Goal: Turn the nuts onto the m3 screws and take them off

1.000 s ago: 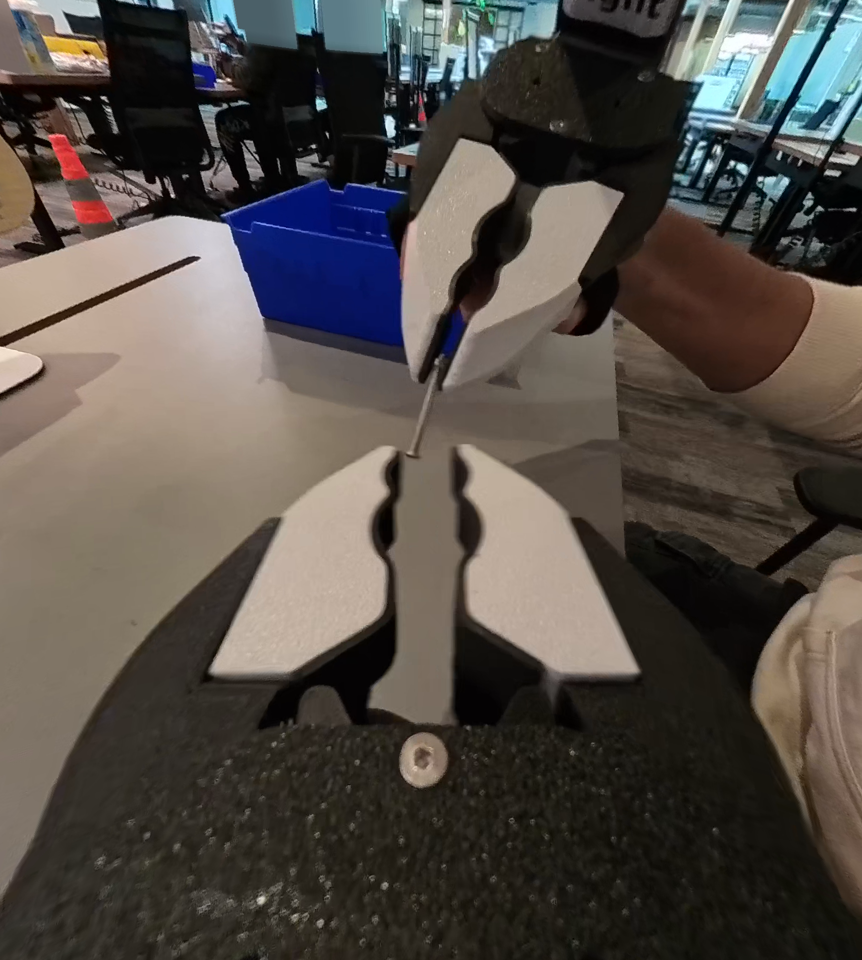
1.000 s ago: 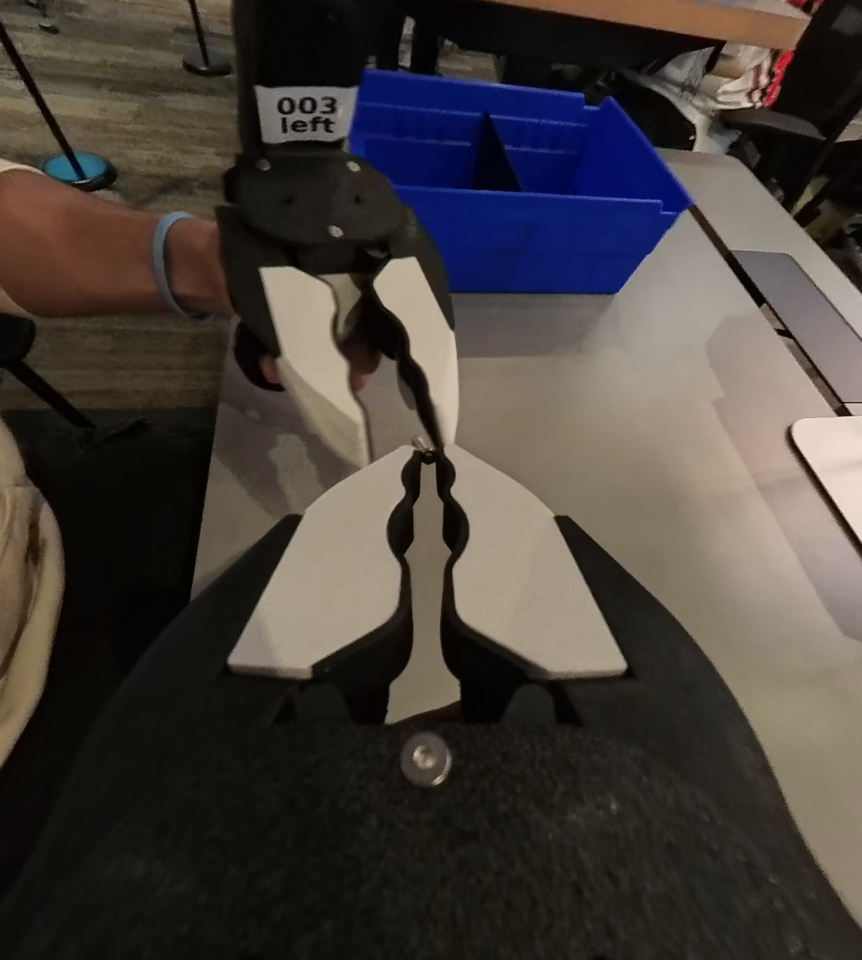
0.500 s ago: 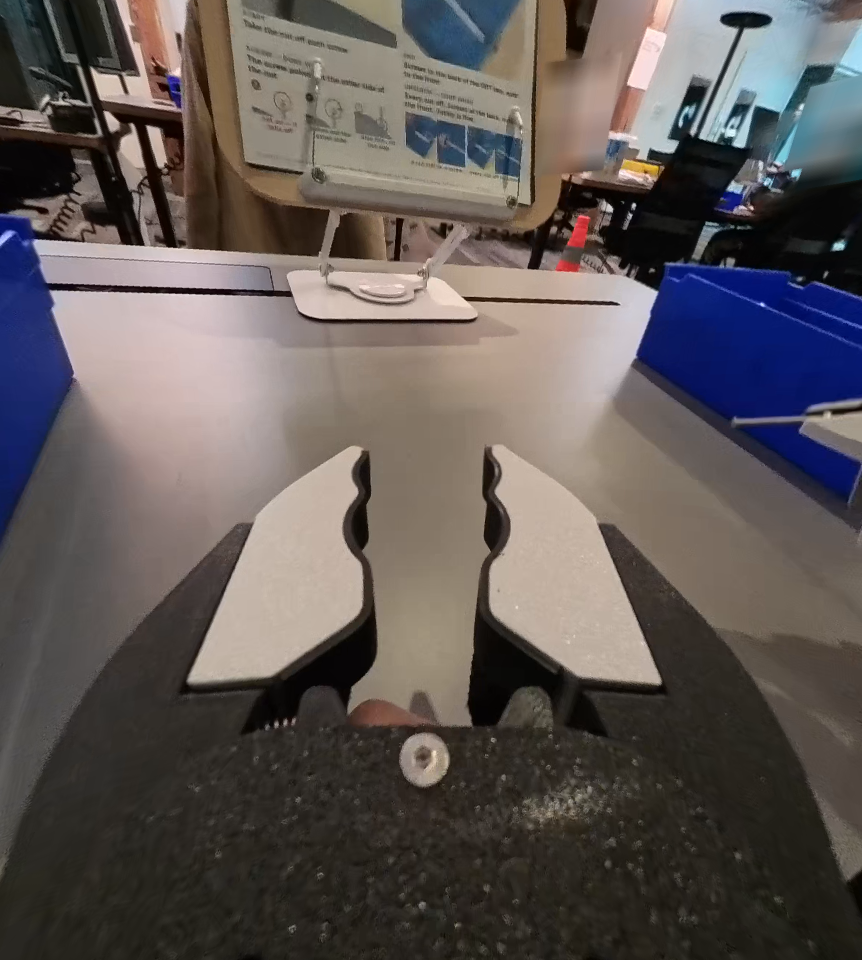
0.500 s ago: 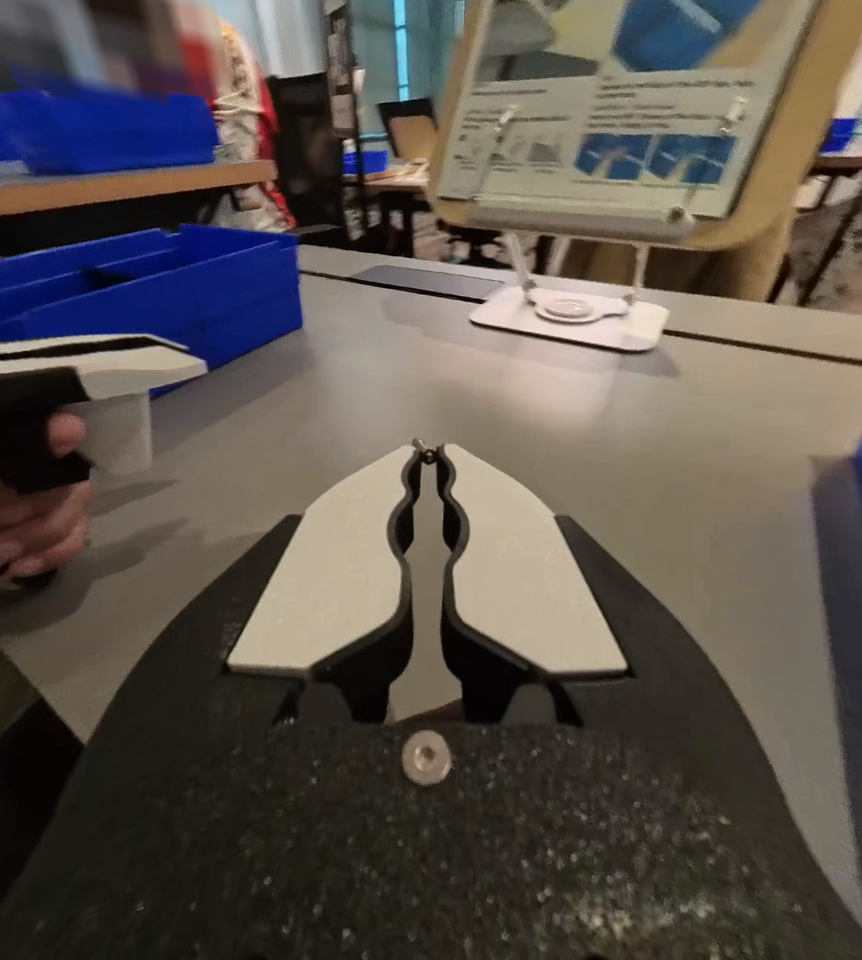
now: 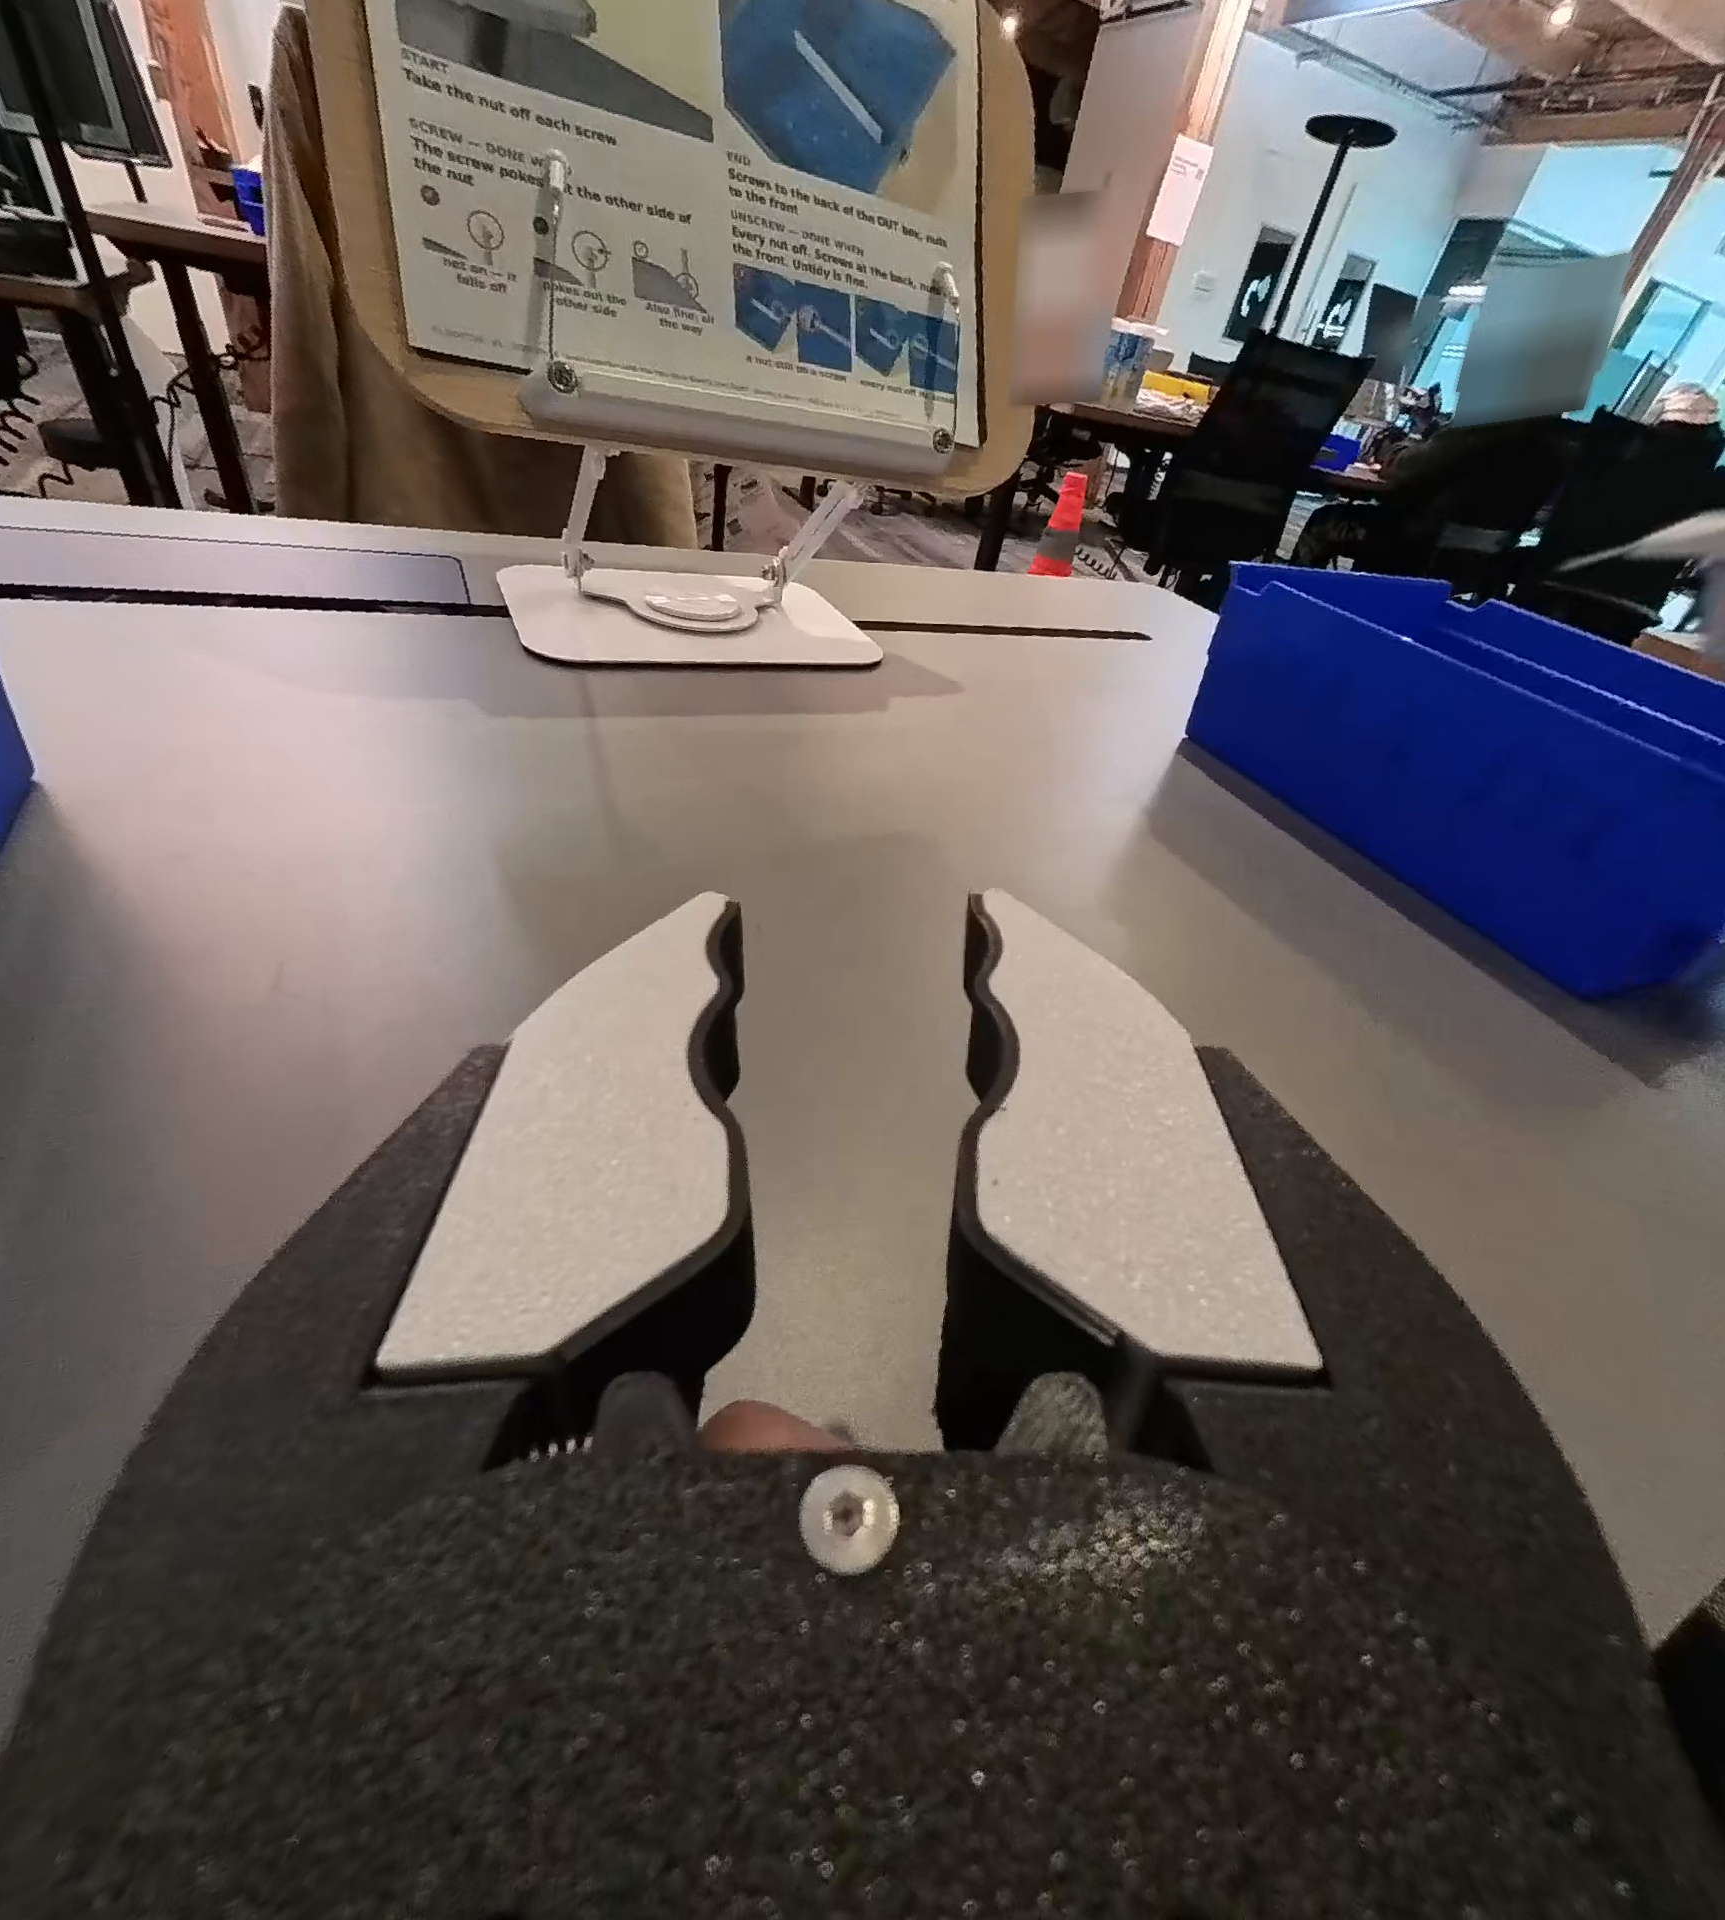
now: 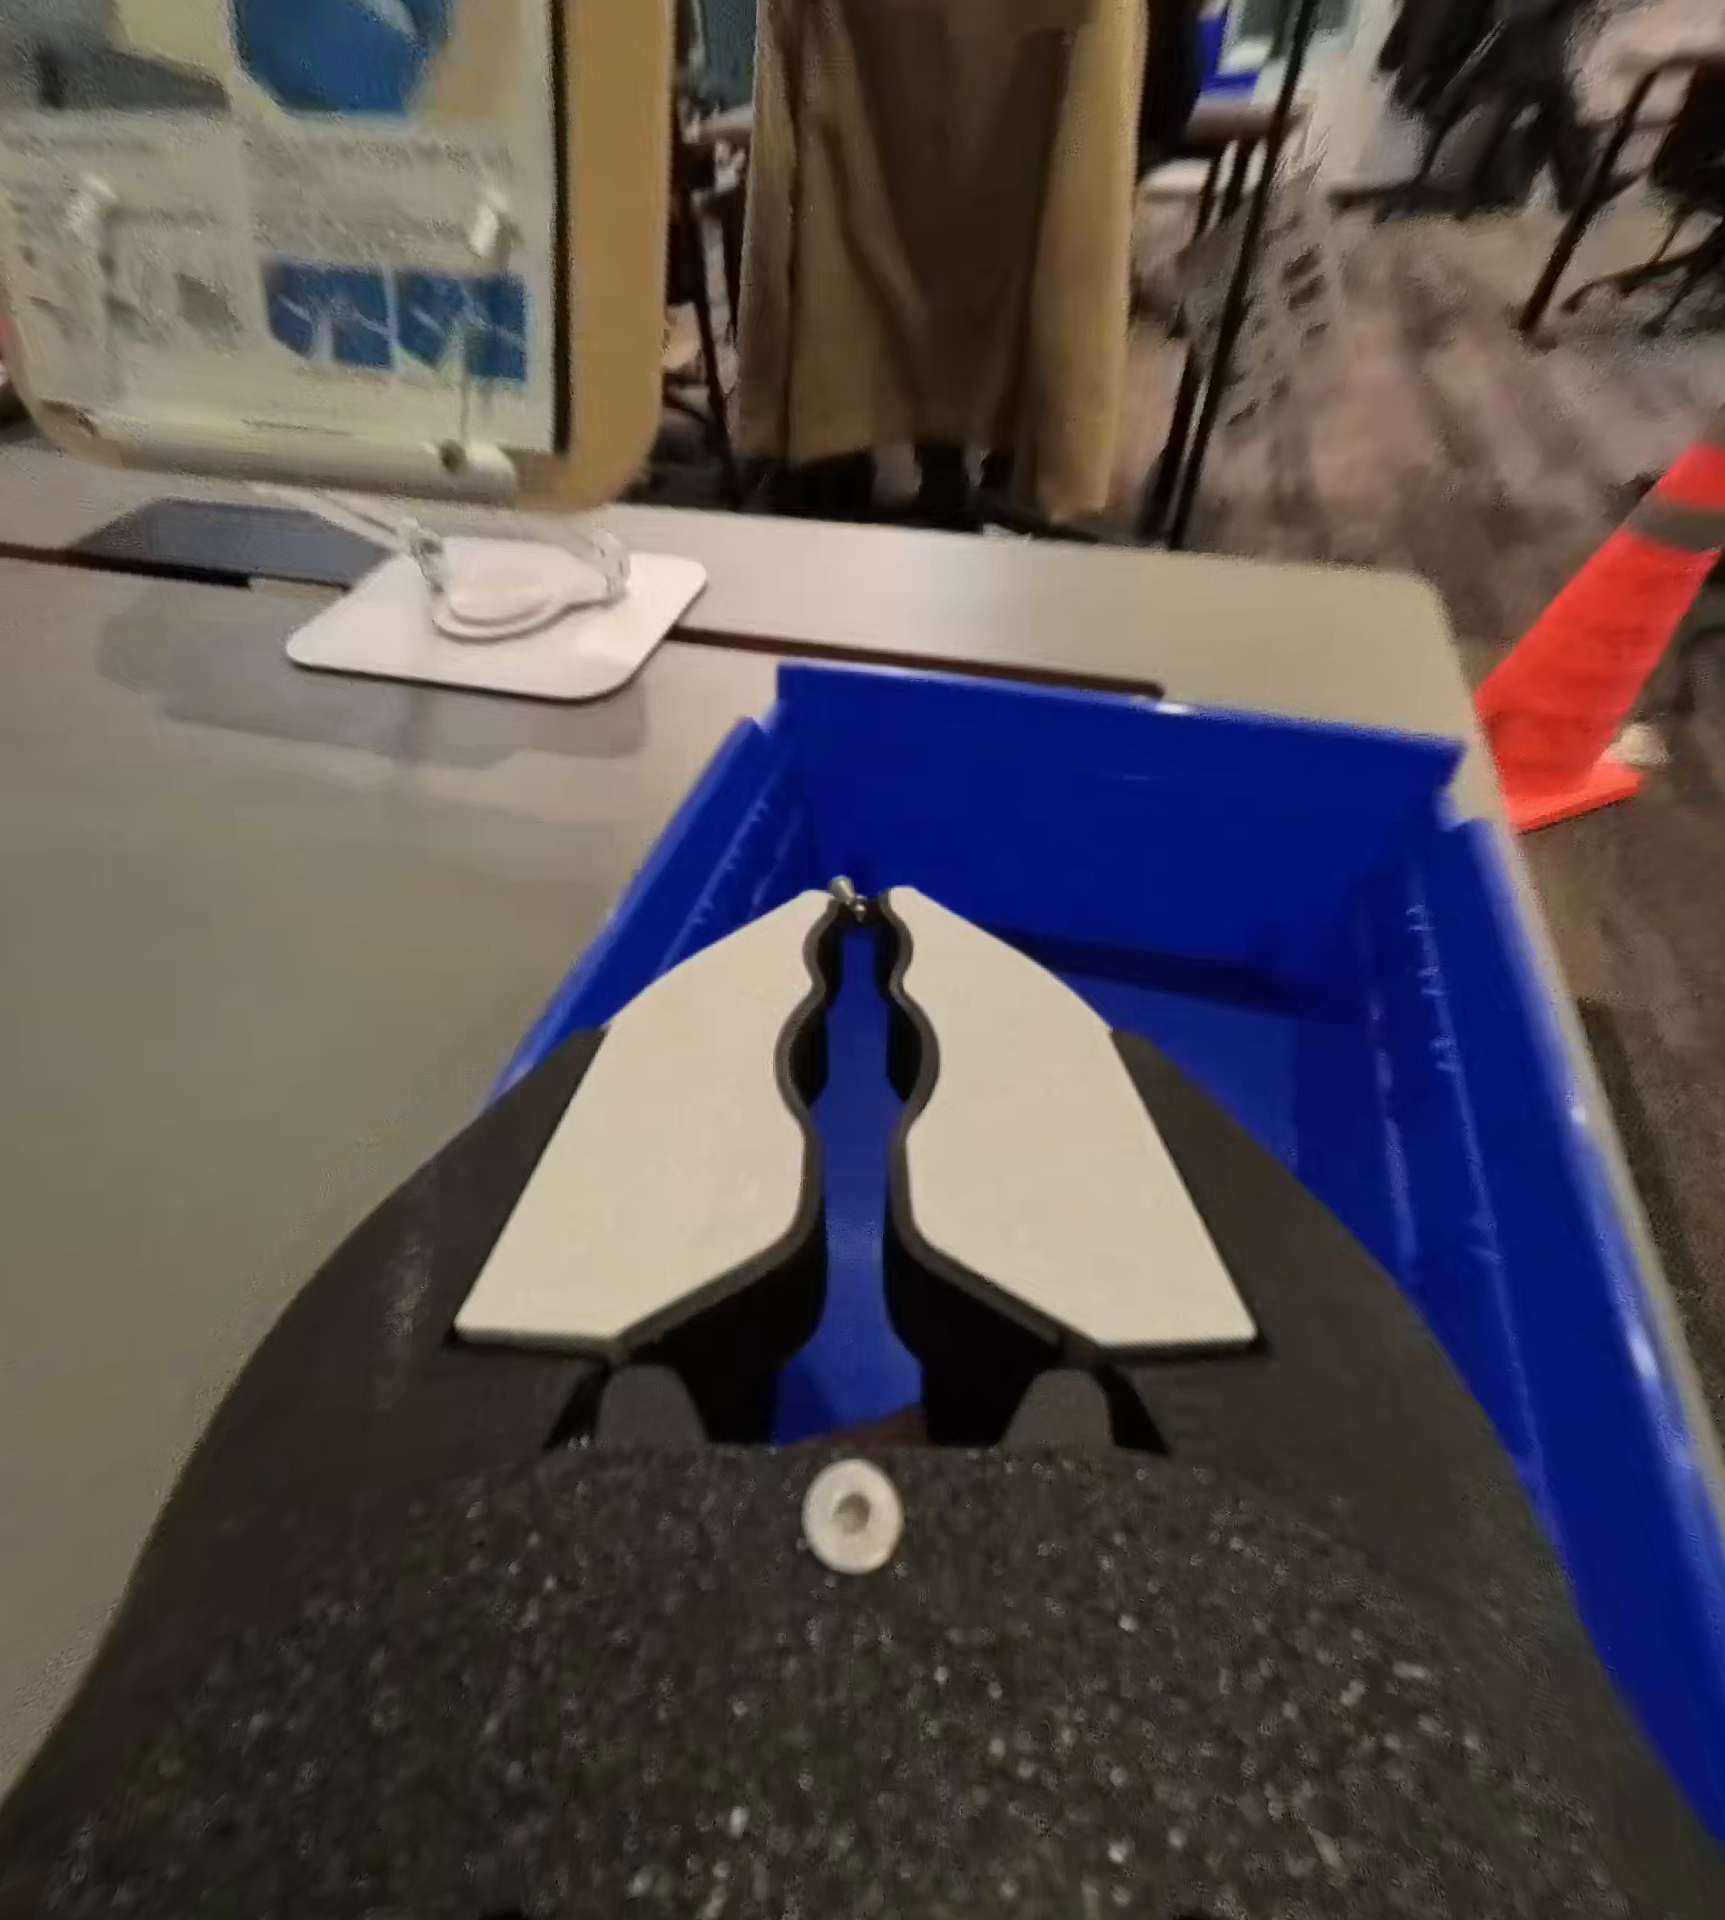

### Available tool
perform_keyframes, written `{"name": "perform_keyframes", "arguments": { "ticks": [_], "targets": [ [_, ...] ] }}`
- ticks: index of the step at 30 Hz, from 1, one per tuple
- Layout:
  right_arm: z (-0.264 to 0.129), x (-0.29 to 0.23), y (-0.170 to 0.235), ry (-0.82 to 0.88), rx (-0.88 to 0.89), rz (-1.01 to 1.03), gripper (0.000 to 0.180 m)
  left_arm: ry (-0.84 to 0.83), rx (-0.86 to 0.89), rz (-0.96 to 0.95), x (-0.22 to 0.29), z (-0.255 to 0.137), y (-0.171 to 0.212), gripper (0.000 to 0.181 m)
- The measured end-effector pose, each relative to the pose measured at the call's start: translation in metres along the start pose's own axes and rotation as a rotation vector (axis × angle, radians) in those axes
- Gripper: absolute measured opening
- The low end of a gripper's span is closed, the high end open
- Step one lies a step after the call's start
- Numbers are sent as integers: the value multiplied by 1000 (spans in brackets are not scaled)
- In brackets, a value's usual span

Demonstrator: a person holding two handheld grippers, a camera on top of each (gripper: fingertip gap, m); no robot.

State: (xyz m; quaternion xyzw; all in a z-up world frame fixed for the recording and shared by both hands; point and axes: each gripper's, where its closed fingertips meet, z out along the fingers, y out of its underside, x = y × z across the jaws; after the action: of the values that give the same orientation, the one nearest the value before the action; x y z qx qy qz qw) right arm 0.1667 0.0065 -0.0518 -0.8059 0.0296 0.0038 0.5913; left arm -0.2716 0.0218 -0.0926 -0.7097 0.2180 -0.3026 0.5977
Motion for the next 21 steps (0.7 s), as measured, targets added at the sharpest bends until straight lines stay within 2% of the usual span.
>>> {"name": "perform_keyframes", "arguments": {
  "ticks": [1,4,7,9,21],
  "targets": [
    [17,8,10,6,-25,-2,5,4,2,3,1,0,0,41],
    [60,27,54,62,-252,-93,6,7,6,28,4,-1,0,41],
    [83,28,71,28,-348,-78,6,4,4,57,7,0,0,42],
    [89,40,75,73,-360,-126,6,3,1,70,8,0,1,42],
    [74,34,109,3,-521,-77,7,13,-9,66,9,1,3,42]
  ]
}}
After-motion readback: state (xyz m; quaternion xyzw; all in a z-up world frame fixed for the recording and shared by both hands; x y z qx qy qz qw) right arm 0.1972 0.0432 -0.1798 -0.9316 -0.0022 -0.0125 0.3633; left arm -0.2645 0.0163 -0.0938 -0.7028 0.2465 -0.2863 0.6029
